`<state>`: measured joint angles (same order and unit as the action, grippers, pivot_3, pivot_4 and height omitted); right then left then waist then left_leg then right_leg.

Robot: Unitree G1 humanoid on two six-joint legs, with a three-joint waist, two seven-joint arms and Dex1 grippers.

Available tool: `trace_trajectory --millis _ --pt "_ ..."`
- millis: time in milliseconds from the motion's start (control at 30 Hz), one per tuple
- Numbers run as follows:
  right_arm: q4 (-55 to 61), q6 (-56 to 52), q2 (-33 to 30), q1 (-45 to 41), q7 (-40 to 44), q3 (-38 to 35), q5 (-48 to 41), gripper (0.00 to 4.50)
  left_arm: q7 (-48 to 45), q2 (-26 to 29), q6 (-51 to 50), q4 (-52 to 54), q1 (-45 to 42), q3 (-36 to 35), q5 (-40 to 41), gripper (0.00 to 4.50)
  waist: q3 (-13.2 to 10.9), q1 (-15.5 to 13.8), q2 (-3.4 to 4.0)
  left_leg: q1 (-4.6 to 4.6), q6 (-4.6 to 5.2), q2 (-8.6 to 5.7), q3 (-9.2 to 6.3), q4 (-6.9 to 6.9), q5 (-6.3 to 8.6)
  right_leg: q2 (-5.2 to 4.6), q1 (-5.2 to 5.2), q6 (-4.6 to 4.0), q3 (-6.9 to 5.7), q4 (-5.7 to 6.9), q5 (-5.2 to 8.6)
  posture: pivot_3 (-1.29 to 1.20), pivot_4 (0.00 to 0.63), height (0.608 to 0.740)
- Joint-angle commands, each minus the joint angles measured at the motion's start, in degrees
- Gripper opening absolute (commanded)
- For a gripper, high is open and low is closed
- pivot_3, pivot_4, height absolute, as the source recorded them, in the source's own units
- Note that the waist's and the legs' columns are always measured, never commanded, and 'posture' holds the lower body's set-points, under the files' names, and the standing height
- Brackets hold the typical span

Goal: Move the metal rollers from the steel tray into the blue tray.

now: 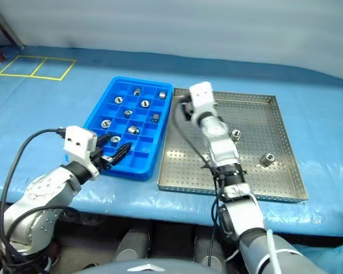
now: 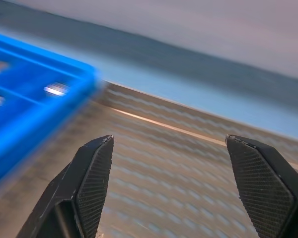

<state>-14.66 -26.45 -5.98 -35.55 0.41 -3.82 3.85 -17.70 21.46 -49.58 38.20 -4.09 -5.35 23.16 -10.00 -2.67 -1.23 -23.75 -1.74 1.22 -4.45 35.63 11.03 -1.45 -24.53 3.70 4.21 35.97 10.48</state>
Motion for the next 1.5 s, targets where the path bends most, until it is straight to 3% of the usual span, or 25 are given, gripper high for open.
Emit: trace_trajectory --millis 33,167,333,1033,1133,1267,1500 --pt "6.6 -4.8 -1.0 3.0 -4.6 -2.6 1.4 3.80 -1.6 -0.8 2.8 -2.5 -4.0 2.1 0.6 3.62 0.0 1.2 0.04 0.01 0.00 0.00 0.01 0.01 0.00 0.01 0.00 0.00 0.01 0.01 0.00 0.06 0.150 0.740" --pt "7.9 -7.4 -1.0 5.8 -5.3 -4.2 0.2 3.80 -3.0 -0.5 4.6 -7.0 -8.3 4.9 -0.8 3.62 0.0 4.7 0.09 0.11 0.03 0.04 0.08 0.01 -0.01 0.05 0.02 0.05 0.11 0.06 -0.05 0.03 0.150 0.740" --pt "6.2 -7.1 -0.3 6.3 -5.6 -6.0 -1.4 3.80 -3.5 -0.5 5.6 -8.4 -9.6 5.9 -1.0 3.62 0.0 6.4 0.09 0.12 0.04 0.05 0.07 0.00 -0.01 0.07 0.04 0.08 0.12 0.07 -0.07 0.03 0.150 0.740" --pt "6.8 -7.0 0.6 5.1 -3.2 -4.0 -4.9 3.80 -2.2 1.2 5.2 -7.1 -6.5 4.5 -1.8 3.62 0.0 5.8 0.09 0.09 0.05 0.04 0.05 0.04 -0.01 0.07 0.05 0.10 0.13 0.06 -0.07 0.07 0.150 0.740" --pt "11.5 -10.2 1.6 6.3 2.6 -1.8 -8.8 3.80 -2.6 2.3 5.1 -7.1 -6.4 3.3 -1.7 3.62 0.0 6.0 0.10 0.09 0.04 0.04 0.05 0.03 -0.01 0.08 0.04 0.10 0.13 0.06 -0.07 0.07 0.150 0.740" --pt "25.8 -19.8 1.3 12.8 14.4 9.6 -15.7 3.80 -2.0 4.5 4.2 -8.4 -7.0 2.4 -3.1 3.62 0.0 6.1 0.10 0.10 0.05 0.10 -0.02 -0.04 -0.01 0.15 0.02 0.07 0.09 0.07 -0.05 0.07 0.150 0.740" --pt "30.2 -23.3 0.2 18.4 15.0 14.2 -15.8 3.80 -0.7 3.6 3.1 -8.7 -6.5 4.1 -3.6 3.62 0.0 4.7 0.09 0.06 0.04 0.06 -0.03 0.13 0.00 0.08 0.07 0.07 0.05 0.05 -0.04 0.07 0.150 0.740"
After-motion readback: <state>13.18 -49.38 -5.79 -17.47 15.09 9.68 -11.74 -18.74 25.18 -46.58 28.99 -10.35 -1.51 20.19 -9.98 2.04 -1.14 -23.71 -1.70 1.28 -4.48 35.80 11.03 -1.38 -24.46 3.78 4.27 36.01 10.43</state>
